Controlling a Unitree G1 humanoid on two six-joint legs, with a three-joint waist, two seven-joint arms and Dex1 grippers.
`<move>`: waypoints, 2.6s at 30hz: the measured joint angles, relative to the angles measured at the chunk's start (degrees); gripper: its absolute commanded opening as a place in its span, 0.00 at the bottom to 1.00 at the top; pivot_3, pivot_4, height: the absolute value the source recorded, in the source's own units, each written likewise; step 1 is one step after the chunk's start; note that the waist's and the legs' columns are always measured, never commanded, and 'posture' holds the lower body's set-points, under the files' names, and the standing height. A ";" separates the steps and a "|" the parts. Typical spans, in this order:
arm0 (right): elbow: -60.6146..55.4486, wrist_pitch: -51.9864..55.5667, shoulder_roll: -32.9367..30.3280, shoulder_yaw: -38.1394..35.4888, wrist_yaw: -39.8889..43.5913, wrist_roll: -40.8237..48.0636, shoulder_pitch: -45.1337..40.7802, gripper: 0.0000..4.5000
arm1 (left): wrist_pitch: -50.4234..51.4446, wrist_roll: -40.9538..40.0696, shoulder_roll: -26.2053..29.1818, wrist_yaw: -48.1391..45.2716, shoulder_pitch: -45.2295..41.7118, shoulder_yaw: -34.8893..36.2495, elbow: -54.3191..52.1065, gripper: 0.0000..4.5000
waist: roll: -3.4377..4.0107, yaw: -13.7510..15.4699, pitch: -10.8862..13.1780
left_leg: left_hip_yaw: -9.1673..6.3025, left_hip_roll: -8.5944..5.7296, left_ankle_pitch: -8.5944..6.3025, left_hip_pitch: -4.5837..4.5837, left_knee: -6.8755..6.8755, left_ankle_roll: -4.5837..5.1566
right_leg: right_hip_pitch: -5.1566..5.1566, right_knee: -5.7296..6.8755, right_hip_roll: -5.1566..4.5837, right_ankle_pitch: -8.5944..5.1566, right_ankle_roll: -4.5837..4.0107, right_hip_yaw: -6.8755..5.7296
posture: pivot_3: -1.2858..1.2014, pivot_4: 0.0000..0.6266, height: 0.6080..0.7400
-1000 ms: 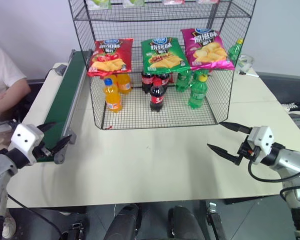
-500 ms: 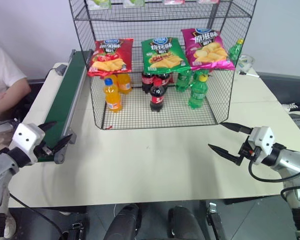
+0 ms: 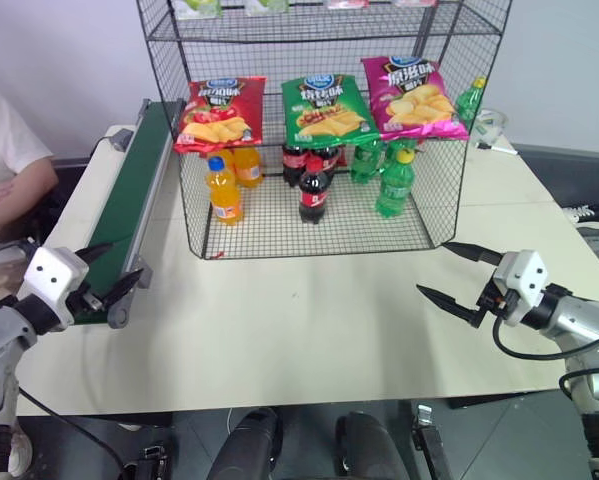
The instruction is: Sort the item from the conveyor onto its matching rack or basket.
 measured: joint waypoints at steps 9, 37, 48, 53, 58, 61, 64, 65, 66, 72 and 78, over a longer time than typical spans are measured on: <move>0.48 -0.33 0.01 0.17 -0.01 -0.19 -1.04 1.00 | -0.33 0.51 -0.04 0.10 -0.46 -0.32 -0.95 0.79 | 0.01 0.00 0.00 | 0.00 0.00 0.00 0.00 0.00 0.00 | 0.00 0.00 0.00 0.00 0.00 0.00 | 0.52 0.24 1.00; 1.39 -0.76 0.02 0.49 -0.06 -0.63 -1.43 1.00 | -0.68 0.57 -0.57 0.47 -0.78 -1.28 -0.94 0.79 | 0.01 0.00 0.01 | 0.00 0.00 -0.01 -0.01 -0.01 0.00 | 0.00 -0.03 0.00 0.00 0.00 0.00 | 0.52 0.24 1.00; 2.04 -1.27 0.02 1.79 -0.02 -1.72 -2.12 1.00 | -0.19 0.44 -1.51 1.04 -0.57 -1.58 -0.94 0.79 | 0.04 0.02 0.03 | 0.00 0.00 -0.01 -0.01 -0.03 0.00 | 0.00 -0.05 0.00 0.00 0.00 -0.01 | 0.52 0.24 1.00; 2.04 -1.31 0.04 2.00 -0.05 -1.79 -2.42 1.00 | 0.59 0.25 -1.44 0.65 -1.21 -1.57 -0.93 0.79 | 0.04 0.00 0.03 | 0.00 0.00 -0.01 -0.01 -0.03 0.00 | 0.00 -0.05 0.00 0.00 0.00 -0.01 | 0.52 0.24 1.00; 2.08 -1.35 0.05 2.29 -0.05 -1.93 -3.12 1.00 | 0.81 -0.58 -1.45 -0.18 0.17 -1.51 -1.10 0.79 | 0.04 -0.14 0.03 | 0.00 0.00 0.00 -0.01 -0.06 0.00 | -0.02 -0.07 0.00 0.00 0.00 0.00 | 0.52 0.24 1.00; 2.20 -1.40 0.05 2.30 -0.05 -2.03 -3.13 1.00 | 0.73 -1.28 -1.55 -0.72 1.49 -1.51 -1.11 0.79 | 0.05 -0.04 0.04 | 0.00 0.00 0.00 -0.01 -0.06 0.00 | -0.03 -0.07 0.00 0.00 0.00 0.00 | 0.52 0.24 1.00; 2.55 -1.62 0.07 2.50 -0.05 -2.19 -3.49 1.00 | 0.80 -1.94 -1.60 -1.28 1.89 -1.48 -1.11 0.79 | 0.05 0.04 0.04 | 0.00 0.00 -0.01 -0.01 -0.06 0.00 | -0.01 -0.07 0.00 0.01 -0.02 0.00 | 0.52 0.24 1.00; 2.56 -1.67 0.11 2.59 -0.05 -2.20 -3.68 1.00 | 0.81 -2.04 -1.60 -1.40 2.04 -1.38 -1.11 0.79 | 0.05 0.06 0.04 | 0.00 0.00 -0.01 -0.01 -0.06 0.00 | -0.01 -0.08 0.00 0.01 -0.02 0.00 | 0.52 0.24 1.00; 2.56 -1.82 0.12 2.69 -0.06 -2.22 -3.77 1.00 | 0.82 -2.08 -1.60 -1.47 2.19 -1.26 -1.11 0.79 | 0.05 0.04 0.04 | 0.00 0.00 -0.01 -0.01 -0.06 0.00 | -0.01 -0.08 0.00 0.01 -0.02 0.00 | 0.52 0.24 1.00; 2.65 -1.95 0.39 3.65 -0.06 -2.23 -4.20 1.00 | 0.48 -3.41 -1.59 -2.24 3.13 -0.83 -1.14 0.79 | 0.05 -0.06 0.04 | 0.00 0.00 -0.01 -0.01 -0.06 0.00 | -0.02 -0.08 0.00 0.01 -0.02 0.00 | 0.52 0.24 1.00; 2.88 -1.96 0.39 4.13 -0.06 -2.23 -5.30 1.00 | -1.04 -2.76 -1.63 -1.20 4.41 0.39 -1.13 0.79 | 0.06 -0.03 0.05 | -0.01 0.00 -0.01 -0.02 -0.07 -0.01 | -0.02 -0.09 0.00 0.00 -0.03 0.00 | 0.52 0.24 1.00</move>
